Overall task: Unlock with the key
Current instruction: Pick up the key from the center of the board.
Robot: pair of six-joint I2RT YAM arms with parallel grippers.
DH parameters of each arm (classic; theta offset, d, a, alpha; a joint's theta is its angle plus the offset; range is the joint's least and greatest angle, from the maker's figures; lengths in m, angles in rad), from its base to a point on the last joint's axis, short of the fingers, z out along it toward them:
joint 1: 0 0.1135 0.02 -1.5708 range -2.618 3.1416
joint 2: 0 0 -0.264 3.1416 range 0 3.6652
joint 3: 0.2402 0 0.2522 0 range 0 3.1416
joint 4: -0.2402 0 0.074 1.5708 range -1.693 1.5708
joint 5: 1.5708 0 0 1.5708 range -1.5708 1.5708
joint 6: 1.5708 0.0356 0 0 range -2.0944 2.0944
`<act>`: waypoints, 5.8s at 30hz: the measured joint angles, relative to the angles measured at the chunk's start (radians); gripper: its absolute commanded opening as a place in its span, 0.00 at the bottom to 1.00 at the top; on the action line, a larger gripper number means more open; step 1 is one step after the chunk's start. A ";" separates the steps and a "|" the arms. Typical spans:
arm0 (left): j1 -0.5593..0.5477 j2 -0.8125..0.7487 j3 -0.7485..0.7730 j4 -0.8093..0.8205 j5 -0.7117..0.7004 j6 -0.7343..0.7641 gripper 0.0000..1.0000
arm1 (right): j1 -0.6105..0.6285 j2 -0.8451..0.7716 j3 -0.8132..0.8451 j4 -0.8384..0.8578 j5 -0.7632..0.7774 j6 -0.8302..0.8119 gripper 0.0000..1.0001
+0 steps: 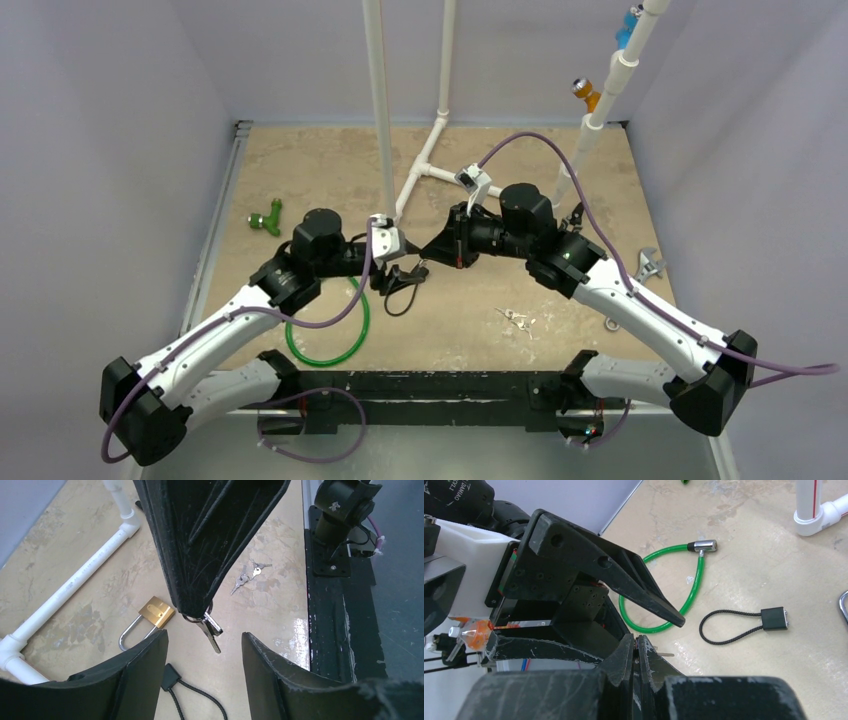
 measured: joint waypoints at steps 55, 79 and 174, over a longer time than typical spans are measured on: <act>-0.034 -0.067 0.375 -0.637 -0.322 1.164 0.00 | -0.028 -0.023 0.083 0.005 0.093 -0.195 0.64; 0.020 0.393 0.922 -1.471 -0.061 0.822 0.00 | 0.167 -0.120 -0.248 0.500 -0.036 -0.448 0.59; 0.232 0.136 0.720 -1.144 0.241 0.397 0.74 | 0.291 -0.157 -0.320 0.621 0.205 -0.272 0.00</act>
